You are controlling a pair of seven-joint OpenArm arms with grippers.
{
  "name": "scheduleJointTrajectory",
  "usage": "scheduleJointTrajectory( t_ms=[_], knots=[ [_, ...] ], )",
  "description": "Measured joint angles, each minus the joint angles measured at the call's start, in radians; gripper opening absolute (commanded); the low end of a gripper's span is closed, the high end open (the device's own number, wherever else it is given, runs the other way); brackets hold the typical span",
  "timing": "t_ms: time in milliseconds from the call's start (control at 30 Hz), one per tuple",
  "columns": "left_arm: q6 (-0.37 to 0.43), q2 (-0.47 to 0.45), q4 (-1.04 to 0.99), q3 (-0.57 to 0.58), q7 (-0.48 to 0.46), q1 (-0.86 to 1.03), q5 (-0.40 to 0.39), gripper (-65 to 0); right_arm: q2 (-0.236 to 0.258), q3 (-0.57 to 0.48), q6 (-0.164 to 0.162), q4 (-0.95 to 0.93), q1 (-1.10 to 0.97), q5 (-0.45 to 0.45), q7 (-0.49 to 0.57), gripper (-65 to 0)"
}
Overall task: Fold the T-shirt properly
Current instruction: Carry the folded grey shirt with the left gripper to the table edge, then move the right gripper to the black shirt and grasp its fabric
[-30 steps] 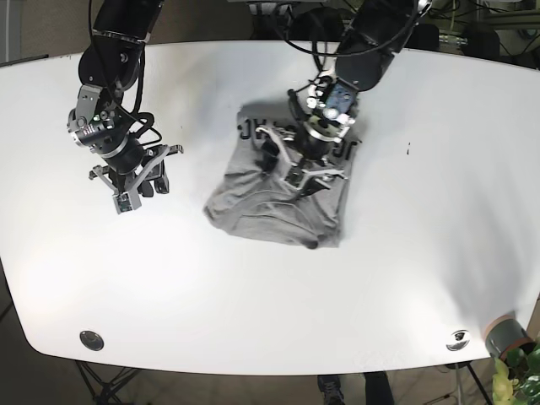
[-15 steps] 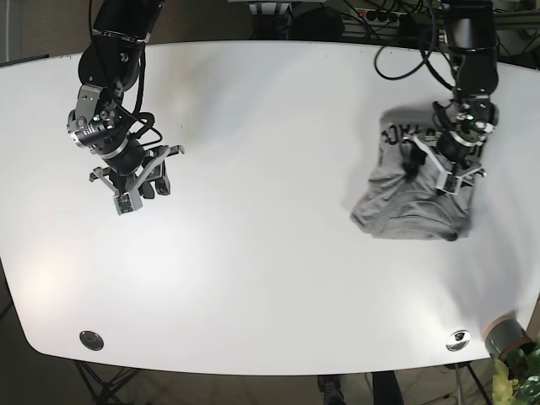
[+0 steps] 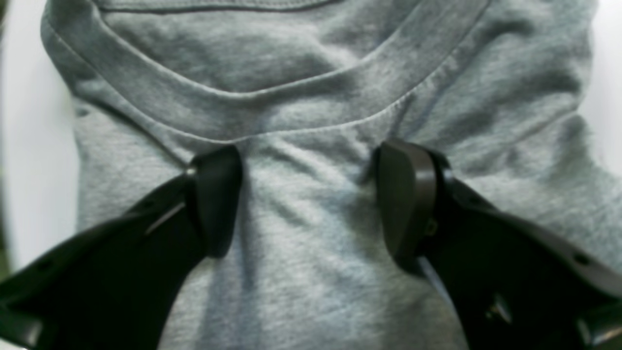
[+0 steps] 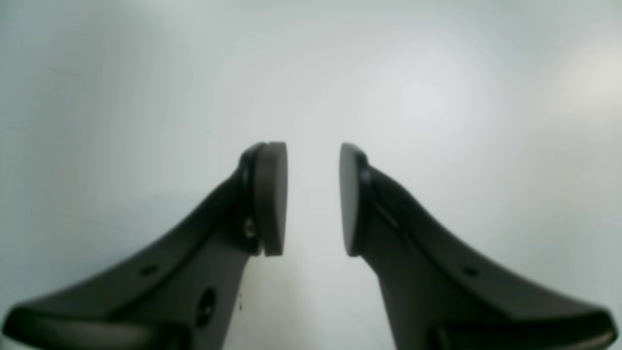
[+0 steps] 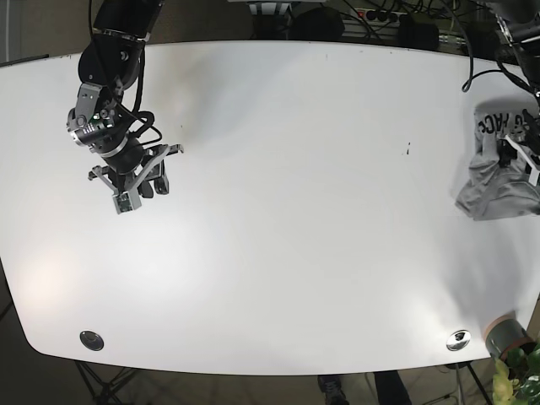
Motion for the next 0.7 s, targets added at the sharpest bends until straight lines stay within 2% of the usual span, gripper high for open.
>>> scheduleJointTrajectory(
  t_ms=[133, 267, 333, 600, 700],
  knots=[
    [-0.011, -0.038, -0.003, 0.0, 0.006, 0.014, 0.032, -24.7, -0.022, -0.002, -0.001, 0.022, 0.002, -0.002, 0.001, -48.4],
    [-0.035, -0.05, 0.053, 0.006, 0.07, 0.026, 0.028, -24.7, -0.053, -0.006, 0.0, 0.04, 0.0, -0.004, 0.0, -48.4],
    [-0.035, -0.054, 0.09, 0.008, 0.087, 0.051, 0.002, -24.7, -0.052, -0.006, 0.007, 0.045, 0.0, 0.001, 0.001, -48.4],
    [-0.039, -0.058, 0.319, 0.013, 0.182, 0.14, -0.177, -24.9, -0.046, -0.003, 0.0, 0.045, -0.017, -0.016, 0.011, -48.4],
    [-0.04, -0.056, 0.424, 0.013, 0.184, 0.159, -0.241, -24.9, -0.044, -0.003, -0.003, 0.047, -0.023, -0.012, 0.086, -48.4]
  ],
)
